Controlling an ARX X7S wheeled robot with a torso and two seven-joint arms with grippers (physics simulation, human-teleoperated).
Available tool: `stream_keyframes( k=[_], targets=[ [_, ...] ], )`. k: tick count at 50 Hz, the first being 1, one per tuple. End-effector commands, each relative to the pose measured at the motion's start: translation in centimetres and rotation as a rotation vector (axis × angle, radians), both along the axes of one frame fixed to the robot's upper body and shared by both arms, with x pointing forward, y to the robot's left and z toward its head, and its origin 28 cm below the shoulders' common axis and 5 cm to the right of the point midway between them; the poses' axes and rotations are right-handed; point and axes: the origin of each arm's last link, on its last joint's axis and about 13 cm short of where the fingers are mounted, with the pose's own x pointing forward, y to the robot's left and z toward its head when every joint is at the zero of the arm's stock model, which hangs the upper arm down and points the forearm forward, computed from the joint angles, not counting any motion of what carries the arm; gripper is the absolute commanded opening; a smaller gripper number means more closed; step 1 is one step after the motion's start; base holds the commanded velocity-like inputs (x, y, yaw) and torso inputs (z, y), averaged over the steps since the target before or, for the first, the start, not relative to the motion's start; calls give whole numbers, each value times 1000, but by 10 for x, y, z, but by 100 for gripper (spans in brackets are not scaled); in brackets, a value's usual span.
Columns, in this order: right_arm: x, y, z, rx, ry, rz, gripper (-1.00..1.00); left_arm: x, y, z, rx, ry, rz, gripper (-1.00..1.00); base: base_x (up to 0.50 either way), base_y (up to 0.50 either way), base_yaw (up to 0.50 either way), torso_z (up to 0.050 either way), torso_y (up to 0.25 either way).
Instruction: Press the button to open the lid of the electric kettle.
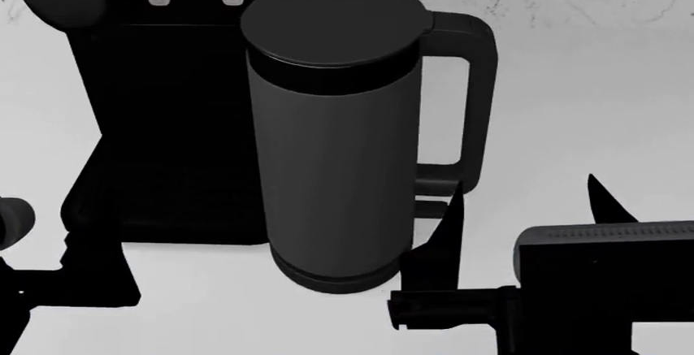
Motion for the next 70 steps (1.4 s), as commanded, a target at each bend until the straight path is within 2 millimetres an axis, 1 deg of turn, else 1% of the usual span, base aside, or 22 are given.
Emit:
stream_keyframes(
  k=[1, 3, 6, 10, 15, 16, 20, 22, 23, 27, 36, 39, 43, 46, 48, 49, 52, 56, 62, 66, 67, 70],
  targets=[
    [-5, -2, 8, 0, -15, -14, 100, -9, 1, -4, -20, 0, 2, 100, 500, 55, 0, 0, 10],
    [-6, -3, 8, 0, -16, -17, 100, -12, 2, -4, -17, 3, 7, 100, 500, 53, 0, 0, 0],
    [-8, -4, 8, -2, -13, -20, 100, -16, 4, 1, -19, -7, 19, 100, 500, 52, 0, 0, 4],
    [-9, -4, 9, -1, -6, -23, 100, -19, 1, 5, -13, -21, 8, 100, 461, 52, 0, 0, 3],
    [-12, -5, 13, 9, -8, -36, 100, -23, 0, 11, -7, -50, -9, 100, 52, 11, 0, 0, 4],
    [-12, -5, 14, 10, -11, -32, 100, -23, 0, 11, -8, -51, -8, 100, 0, 0, 0, 0, 0],
    [-13, -6, 29, 9, -42, -52, 100, -23, -1, 11, -8, -50, -13, 100, 0, 0, 0, 0, 0],
    [-8, -9, 37, -11, -39, -62, 100, -24, -2, 10, -5, -42, -22, 100, 0, 0, 0, 0, 0],
    [-5, -9, 46, -17, -45, -58, 100, -24, -2, 10, -5, -40, -24, 100, 0, 0, 0, 0, 0],
    [0, -14, 68, -40, -78, -68, 100, -24, -1, 12, -9, -38, -19, 100, 0, 0, 0, 0, 0],
    [22, -19, 83, -36, -53, -42, 100, -25, 0, 7, -10, -24, -22, 100, 0, 0, 0, 0, 0],
    [28, -24, 85, -26, -15, -42, 100, -26, 0, 5, -7, -22, -25, 100, 0, 0, 0, 0, 0],
    [39, -33, 90, 13, 1, -52, 100, -27, 1, 4, -8, -26, -25, 100, 0, 0, 0, 0, 0],
    [45, -35, 93, 25, 7, -50, 100, -27, 1, 3, -6, -26, -20, 100, 0, 0, 0, 0, 0],
    [52, -34, 94, 67, 18, -32, 100, -27, 2, 2, -7, -31, -15, 100, 0, 0, 0, 0, 0],
    [54, -34, 93, 81, 18, -31, -100, -28, 2, 1, -6, -32, -14, 100, 0, 0, 0, 0, 0],
    [59, -34, 88, 93, 42, -21, -100, -27, 2, -1, -7, -34, -9, 100, 0, 0, 0, 0, 0],
    [67, -34, 82, 169, 90, 11, -100, -28, 2, -4, -6, -30, -9, 100, 0, 0, 0, 0, 0],
    [78, -37, 86, 233, 114, 34, -100, -31, 1, -7, -4, -30, -10, 100, 0, 0, 0, 0, 0],
    [85, -31, 90, 250, 130, 61, -100, -31, 1, -7, -3, -28, -11, 100, 0, 0, 0, 0, 0],
    [86, -29, 94, 286, 130, 93, -100, -31, 1, -8, -2, -26, -12, 100, 0, 0, 0, 0, 0],
    [89, -27, 96, 300, 138, 95, -100, -32, 1, -9, -2, -24, -10, 100, 0, 0, 0, 0, 0]
  ],
)
